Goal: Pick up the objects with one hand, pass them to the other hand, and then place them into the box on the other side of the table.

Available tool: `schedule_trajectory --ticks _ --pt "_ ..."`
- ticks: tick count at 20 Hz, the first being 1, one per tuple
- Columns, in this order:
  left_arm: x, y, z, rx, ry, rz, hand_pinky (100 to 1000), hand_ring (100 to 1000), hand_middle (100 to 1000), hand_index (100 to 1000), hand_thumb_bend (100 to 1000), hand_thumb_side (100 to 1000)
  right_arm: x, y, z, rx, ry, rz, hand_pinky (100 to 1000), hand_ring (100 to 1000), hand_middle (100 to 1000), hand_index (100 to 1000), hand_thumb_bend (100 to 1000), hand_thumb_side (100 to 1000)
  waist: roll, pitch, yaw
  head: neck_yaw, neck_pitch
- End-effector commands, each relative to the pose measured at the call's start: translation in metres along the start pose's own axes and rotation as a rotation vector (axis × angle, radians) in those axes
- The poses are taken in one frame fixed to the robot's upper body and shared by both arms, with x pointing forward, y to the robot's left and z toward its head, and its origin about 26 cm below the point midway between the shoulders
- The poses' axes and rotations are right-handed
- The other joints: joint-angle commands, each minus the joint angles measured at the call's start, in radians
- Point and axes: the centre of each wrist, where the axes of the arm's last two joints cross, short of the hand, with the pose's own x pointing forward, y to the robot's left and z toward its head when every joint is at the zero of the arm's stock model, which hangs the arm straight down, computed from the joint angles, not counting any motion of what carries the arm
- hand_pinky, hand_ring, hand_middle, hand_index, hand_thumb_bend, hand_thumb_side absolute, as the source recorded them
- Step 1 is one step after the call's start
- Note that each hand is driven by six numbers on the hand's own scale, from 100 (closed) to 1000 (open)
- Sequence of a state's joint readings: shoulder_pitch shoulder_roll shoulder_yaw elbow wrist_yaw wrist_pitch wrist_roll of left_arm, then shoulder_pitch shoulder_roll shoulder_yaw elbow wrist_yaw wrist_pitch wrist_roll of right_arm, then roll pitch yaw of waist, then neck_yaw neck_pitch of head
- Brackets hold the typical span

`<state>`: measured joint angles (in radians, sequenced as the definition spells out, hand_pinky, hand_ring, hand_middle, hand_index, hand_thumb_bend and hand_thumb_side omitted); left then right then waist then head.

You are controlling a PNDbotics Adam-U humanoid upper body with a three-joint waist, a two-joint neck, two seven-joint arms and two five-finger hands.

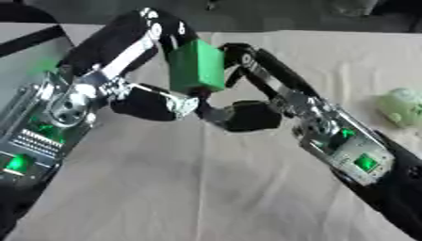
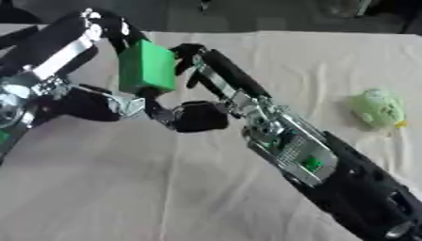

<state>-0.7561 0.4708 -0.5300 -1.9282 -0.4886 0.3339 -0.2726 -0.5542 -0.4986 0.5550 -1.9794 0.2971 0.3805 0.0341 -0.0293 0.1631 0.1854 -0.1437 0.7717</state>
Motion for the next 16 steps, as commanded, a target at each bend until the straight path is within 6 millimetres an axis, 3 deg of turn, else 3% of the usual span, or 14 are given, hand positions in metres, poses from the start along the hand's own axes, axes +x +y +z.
schedule_trajectory --ticks 1,9,16 --pt "-0.002 0.017 0.011 0.036 0.016 -0.037 810 505 401 419 153 100 0.002 -0.012 0.002 -0.025 0.002 0.058 625 760 782 831 813 454 0.010 -0.022 0.001 -0.006 -0.002" --pt "-0.025 0.025 0.035 0.071 0.123 -0.048 812 504 399 419 152 100 -0.003 -0.016 0.005 -0.059 0.040 0.069 620 757 779 826 785 446 0.010 -0.019 0.003 -0.004 -0.002" --pt "-0.065 0.034 0.060 0.157 0.336 -0.113 812 509 404 424 183 100 -0.006 -0.019 0.007 -0.089 0.063 0.072 610 747 767 806 722 413 0.010 -0.015 0.004 0.005 -0.002"
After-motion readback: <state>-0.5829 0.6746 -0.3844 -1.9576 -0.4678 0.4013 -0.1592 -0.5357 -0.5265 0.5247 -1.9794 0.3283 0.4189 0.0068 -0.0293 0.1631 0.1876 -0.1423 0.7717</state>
